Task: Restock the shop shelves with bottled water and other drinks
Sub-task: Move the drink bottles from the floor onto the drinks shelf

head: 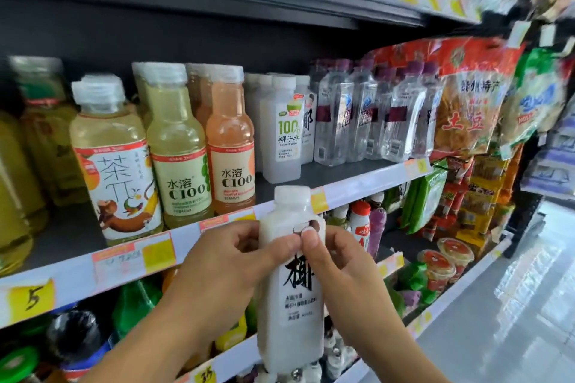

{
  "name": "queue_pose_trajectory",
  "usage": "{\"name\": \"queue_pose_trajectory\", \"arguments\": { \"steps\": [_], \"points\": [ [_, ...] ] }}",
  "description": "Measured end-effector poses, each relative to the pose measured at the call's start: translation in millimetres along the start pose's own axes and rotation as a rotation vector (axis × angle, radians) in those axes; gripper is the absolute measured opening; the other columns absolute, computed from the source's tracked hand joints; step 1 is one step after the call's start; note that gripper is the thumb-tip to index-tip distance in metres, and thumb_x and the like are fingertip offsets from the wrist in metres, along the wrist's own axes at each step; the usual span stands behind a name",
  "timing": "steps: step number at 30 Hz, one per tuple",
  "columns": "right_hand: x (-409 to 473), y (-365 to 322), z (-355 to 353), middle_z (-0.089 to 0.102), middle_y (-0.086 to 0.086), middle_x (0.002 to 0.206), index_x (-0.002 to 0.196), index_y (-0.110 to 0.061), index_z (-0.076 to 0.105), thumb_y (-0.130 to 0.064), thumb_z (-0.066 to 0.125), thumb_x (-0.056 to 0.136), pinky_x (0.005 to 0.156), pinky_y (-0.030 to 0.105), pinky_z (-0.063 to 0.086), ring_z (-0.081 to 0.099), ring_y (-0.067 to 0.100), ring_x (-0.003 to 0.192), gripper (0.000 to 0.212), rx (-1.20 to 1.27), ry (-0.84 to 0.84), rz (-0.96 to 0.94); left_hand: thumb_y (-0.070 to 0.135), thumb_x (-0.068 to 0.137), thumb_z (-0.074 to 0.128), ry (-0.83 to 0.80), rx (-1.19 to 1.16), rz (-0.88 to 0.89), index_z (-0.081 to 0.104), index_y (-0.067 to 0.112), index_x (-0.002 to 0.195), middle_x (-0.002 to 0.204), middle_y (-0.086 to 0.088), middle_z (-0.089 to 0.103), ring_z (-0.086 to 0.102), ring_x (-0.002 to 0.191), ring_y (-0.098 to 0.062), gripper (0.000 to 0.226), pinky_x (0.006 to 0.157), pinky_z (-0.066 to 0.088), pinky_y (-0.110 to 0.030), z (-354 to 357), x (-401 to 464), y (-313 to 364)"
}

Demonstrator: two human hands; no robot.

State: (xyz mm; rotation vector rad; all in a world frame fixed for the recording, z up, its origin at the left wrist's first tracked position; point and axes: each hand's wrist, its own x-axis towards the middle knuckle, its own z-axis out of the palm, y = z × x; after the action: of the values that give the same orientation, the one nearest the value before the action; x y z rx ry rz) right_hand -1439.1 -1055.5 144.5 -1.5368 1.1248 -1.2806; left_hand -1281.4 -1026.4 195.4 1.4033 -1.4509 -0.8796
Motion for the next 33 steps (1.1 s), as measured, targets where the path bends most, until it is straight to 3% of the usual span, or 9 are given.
{"name": "queue_pose_trajectory", "arguments": {
  "steps": [4, 9, 14, 17, 21, 25, 29, 31, 33],
  "points": [
    [9, -18, -1, 0.07, -0.023, 0.096, 0.104, -0.039, 0.059, -0.061, 0.074, 0.071, 0.066, 0.017, 0.054, 0.068, -0.003, 0.084, 0.043, 0.015, -0.008, -0.099, 0.047, 0.076, 0.073, 0.092, -0.071, 0.111, 0.076, 0.028, 0.088, 0.082, 0.014, 0.076, 0.073, 0.076, -0.006, 0.023, 0.071, 0.057, -0.03, -1, 22, 33],
    [41, -40, -1, 0.07, -0.017, 0.095, 0.102, -0.041, 0.054, -0.048, 0.083, 0.075, 0.07, 0.029, 0.058, 0.067, -0.002, 0.083, 0.041, -0.216, 0.086, -0.207, 0.037, 0.082, 0.073, 0.1, -0.152, 0.193, 0.074, 0.023, 0.101, 0.088, 0.008, 0.077, 0.074, 0.081, -0.011, 0.023, 0.077, 0.06, -0.037, 4, 48, 67],
    [84, -52, -1, 0.069, -0.012, 0.095, 0.104, -0.03, 0.053, -0.047, 0.078, 0.081, 0.069, 0.031, 0.058, 0.066, 0.001, 0.081, 0.038, -0.293, 0.143, -0.291, 0.027, 0.095, 0.061, 0.166, -0.083, 0.196, 0.069, 0.034, 0.095, 0.103, 0.017, 0.073, 0.068, 0.09, 0.003, 0.01, 0.078, 0.051, -0.019, 5, 57, 56],
    [93, -45, -4, 0.069, -0.011, 0.095, 0.102, -0.029, 0.053, -0.044, 0.08, 0.079, 0.07, 0.031, 0.057, 0.066, 0.003, 0.082, 0.038, -0.301, 0.155, -0.268, 0.02, 0.096, 0.059, 0.185, -0.019, 0.18, 0.056, 0.023, 0.134, 0.124, 0.02, 0.059, 0.053, 0.095, 0.015, 0.038, 0.079, 0.039, -0.008, 9, 55, 47],
    [98, -36, -7, 0.071, -0.012, 0.095, 0.106, -0.031, 0.055, -0.043, 0.082, 0.078, 0.073, 0.033, 0.058, 0.068, 0.004, 0.084, 0.041, -0.262, 0.172, -0.246, 0.011, 0.097, 0.057, 0.18, -0.046, 0.179, 0.051, 0.015, 0.138, 0.098, 0.028, 0.057, 0.048, 0.062, 0.029, 0.042, 0.055, 0.034, 0.007, 14, 55, 45],
    [105, -34, -17, 0.071, -0.012, 0.095, 0.107, -0.027, 0.054, -0.042, 0.083, 0.077, 0.071, 0.031, 0.056, 0.068, 0.005, 0.084, 0.044, -0.243, 0.212, -0.218, 0.01, 0.098, 0.055, 0.158, 0.021, 0.138, 0.051, 0.019, 0.138, 0.083, 0.036, 0.048, 0.049, 0.058, 0.029, 0.041, 0.05, 0.033, 0.007, 16, 53, 38],
    [114, -33, -29, 0.068, -0.014, 0.094, 0.109, -0.026, 0.054, -0.041, 0.081, 0.08, 0.063, 0.023, 0.049, 0.065, 0.002, 0.082, 0.043, -0.244, 0.249, -0.214, 0.019, 0.098, 0.055, 0.119, 0.129, 0.084, 0.044, 0.018, 0.145, 0.139, 0.015, 0.052, 0.052, 0.108, 0.011, 0.048, 0.085, 0.034, -0.006, 16, 57, 28],
    [121, -33, -33, 0.068, -0.015, 0.093, 0.109, -0.026, 0.054, -0.041, 0.081, 0.081, 0.061, 0.02, 0.047, 0.065, 0.0, 0.081, 0.042, -0.248, 0.259, -0.21, 0.024, 0.098, 0.055, 0.095, 0.19, 0.048, 0.035, 0.017, 0.15, 0.152, 0.007, 0.041, 0.042, 0.134, -0.005, 0.056, 0.103, 0.032, -0.018, 16, 60, 22],
    [133, -37, -36, 0.067, -0.014, 0.093, 0.109, -0.024, 0.053, -0.04, 0.081, 0.082, 0.061, 0.021, 0.047, 0.065, 0.002, 0.081, 0.042, -0.255, 0.264, -0.205, 0.029, 0.098, 0.054, 0.083, 0.332, 0.064, 0.031, 0.022, 0.152, 0.155, 0.006, 0.038, 0.038, 0.139, -0.01, 0.059, 0.111, 0.032, -0.027, 21, 61, 15]
  ]
}}
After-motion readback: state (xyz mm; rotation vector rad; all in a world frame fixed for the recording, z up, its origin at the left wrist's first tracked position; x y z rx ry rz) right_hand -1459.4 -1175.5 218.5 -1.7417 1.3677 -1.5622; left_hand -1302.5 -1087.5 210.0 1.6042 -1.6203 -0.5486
